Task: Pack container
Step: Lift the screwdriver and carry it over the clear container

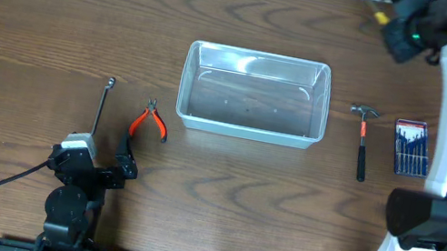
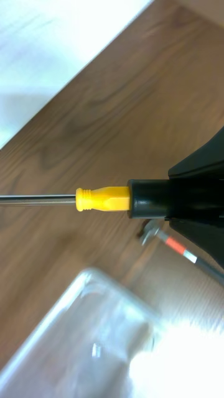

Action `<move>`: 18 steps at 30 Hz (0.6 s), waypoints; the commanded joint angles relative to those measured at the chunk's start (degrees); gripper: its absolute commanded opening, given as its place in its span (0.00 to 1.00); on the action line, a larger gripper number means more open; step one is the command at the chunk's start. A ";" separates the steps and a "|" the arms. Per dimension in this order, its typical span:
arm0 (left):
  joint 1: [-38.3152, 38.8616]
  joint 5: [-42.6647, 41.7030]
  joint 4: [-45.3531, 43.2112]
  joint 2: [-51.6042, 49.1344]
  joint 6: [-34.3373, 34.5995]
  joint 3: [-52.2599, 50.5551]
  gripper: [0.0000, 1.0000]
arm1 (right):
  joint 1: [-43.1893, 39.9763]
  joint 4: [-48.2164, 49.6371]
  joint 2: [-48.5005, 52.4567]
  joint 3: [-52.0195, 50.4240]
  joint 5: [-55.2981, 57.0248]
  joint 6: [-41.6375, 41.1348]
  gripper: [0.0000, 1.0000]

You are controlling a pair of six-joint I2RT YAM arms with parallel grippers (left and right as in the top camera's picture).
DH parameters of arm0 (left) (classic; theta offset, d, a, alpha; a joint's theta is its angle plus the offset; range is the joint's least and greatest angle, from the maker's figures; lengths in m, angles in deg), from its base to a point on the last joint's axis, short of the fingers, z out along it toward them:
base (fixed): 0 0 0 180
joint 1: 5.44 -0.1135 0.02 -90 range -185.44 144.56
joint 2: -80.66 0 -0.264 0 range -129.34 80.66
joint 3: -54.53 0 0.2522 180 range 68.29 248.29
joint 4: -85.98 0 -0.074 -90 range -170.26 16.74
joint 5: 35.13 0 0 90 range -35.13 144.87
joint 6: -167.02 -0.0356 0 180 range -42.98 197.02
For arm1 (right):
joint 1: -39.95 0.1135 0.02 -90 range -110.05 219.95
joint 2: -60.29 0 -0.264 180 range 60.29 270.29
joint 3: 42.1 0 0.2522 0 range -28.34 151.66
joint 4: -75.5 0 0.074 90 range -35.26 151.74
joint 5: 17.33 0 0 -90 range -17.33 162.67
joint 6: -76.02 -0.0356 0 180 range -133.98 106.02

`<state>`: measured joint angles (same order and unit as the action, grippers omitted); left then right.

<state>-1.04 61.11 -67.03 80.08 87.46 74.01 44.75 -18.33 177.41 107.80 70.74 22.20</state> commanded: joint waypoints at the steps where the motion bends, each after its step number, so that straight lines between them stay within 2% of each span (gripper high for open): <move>1: 0.28 0.48 0.59 0.35 -0.79 -1.42 0.98 | 4.33 -0.85 -1.64 1.11 -5.03 2.36 0.01; 4: 0.28 0.48 0.59 0.35 -0.79 -1.42 0.98 | 8.22 -1.44 -1.62 1.09 -7.80 2.93 0.01; 18: 0.28 0.48 0.59 0.35 -0.79 -1.42 0.98 | 20.46 -3.93 -1.60 -1.27 -8.00 5.97 0.01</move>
<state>-1.04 61.11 -67.03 80.08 87.46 74.01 63.76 -22.22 177.17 107.67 63.61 26.18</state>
